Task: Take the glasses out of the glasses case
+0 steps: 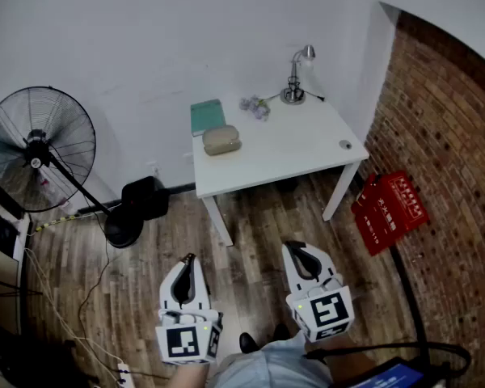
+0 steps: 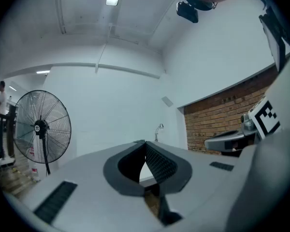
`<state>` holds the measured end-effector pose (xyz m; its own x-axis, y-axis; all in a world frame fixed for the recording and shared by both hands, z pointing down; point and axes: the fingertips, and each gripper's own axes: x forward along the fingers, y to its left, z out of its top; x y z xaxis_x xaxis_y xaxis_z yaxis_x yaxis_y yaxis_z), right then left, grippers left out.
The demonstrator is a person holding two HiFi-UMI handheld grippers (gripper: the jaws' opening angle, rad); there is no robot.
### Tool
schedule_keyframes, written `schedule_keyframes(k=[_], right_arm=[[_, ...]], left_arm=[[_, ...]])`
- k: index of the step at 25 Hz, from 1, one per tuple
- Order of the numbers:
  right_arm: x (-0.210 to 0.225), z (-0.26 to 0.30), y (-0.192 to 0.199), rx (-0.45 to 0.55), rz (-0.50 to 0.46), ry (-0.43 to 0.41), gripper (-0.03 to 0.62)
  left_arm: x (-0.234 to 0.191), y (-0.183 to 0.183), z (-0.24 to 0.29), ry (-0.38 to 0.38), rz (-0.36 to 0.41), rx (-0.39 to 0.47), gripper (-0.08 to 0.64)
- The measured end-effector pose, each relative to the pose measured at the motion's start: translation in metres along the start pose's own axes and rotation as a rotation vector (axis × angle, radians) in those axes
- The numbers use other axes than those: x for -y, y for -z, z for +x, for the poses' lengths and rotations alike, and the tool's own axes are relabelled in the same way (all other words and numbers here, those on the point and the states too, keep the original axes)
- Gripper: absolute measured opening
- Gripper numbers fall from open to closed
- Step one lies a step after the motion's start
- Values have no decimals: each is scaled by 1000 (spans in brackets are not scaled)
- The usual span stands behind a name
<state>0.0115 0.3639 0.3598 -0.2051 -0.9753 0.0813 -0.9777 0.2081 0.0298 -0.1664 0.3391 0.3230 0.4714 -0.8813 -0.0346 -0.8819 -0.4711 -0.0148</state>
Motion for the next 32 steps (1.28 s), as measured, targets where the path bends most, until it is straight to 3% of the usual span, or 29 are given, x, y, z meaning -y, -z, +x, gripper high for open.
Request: schedule_keyframes(k=[17,20,32], right_arm=[[37,-11,6,47,52,-9,19],[46,-11,5,69,77,-29,160],[81,-4,21,57,103,-69,189]], left_arm=[[43,5,11,14,36,-26,6],[52,6,16,13,48,-34,6],[83,21,37,10,68,-72,6]])
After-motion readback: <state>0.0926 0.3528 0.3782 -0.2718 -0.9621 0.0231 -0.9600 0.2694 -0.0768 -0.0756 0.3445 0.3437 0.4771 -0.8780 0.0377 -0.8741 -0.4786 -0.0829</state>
